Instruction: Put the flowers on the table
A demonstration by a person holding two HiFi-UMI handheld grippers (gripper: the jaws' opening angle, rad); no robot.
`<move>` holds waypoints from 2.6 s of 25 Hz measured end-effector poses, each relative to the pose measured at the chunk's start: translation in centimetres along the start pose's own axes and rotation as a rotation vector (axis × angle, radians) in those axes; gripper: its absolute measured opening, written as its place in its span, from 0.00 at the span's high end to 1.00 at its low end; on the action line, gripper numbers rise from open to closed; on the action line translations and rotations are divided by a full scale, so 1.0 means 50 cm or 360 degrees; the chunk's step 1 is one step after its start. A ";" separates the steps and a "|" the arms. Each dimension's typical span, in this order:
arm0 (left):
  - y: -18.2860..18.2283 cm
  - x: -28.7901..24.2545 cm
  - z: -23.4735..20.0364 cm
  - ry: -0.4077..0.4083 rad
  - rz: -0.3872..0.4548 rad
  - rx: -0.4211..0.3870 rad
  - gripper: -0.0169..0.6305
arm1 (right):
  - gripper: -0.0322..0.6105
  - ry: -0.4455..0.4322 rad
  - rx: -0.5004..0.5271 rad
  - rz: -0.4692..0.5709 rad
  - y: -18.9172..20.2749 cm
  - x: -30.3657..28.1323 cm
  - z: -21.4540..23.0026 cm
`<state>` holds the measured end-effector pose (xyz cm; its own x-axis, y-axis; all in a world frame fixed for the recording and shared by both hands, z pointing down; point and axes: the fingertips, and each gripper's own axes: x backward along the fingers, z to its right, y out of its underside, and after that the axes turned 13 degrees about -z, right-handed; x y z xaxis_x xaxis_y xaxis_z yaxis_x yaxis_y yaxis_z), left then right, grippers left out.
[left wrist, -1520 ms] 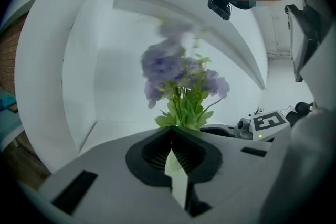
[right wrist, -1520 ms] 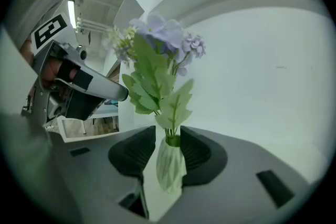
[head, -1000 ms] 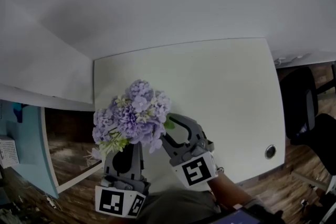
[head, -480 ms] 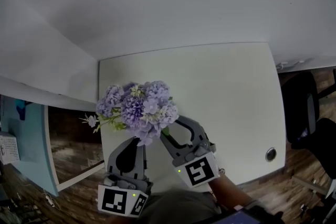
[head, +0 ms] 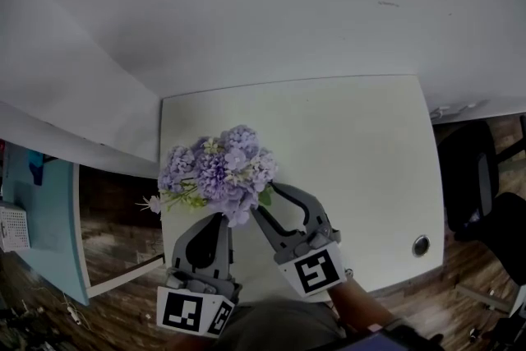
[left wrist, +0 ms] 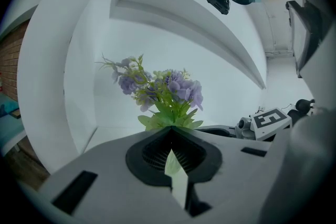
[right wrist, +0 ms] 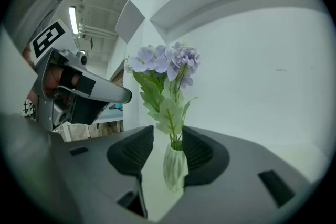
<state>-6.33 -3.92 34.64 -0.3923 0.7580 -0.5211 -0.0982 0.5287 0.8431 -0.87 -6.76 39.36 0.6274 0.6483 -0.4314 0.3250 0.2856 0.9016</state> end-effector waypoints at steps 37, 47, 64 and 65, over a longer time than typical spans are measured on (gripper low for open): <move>-0.015 0.204 0.169 -0.0060 0.0337 -0.0103 0.96 | 0.87 0.0029 -0.0189 0.0289 -0.064 0.327 -0.122; -0.036 0.230 0.187 -0.0135 0.0412 -0.0165 0.96 | 0.94 0.0059 -0.0129 0.0274 -0.086 0.350 -0.132; -0.029 0.225 0.192 -0.0077 0.0414 -0.0170 0.96 | 0.94 0.0101 -0.0153 0.0271 -0.092 0.360 -0.131; -0.028 0.223 0.194 -0.0073 0.0410 -0.0171 0.96 | 0.94 0.0107 -0.0156 0.0267 -0.089 0.361 -0.128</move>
<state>-1.68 7.46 26.35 -0.3753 0.8800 -0.2912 -0.0982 0.2746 0.9565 4.46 8.18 27.76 0.6171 0.7374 -0.2746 0.1473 0.2346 0.9609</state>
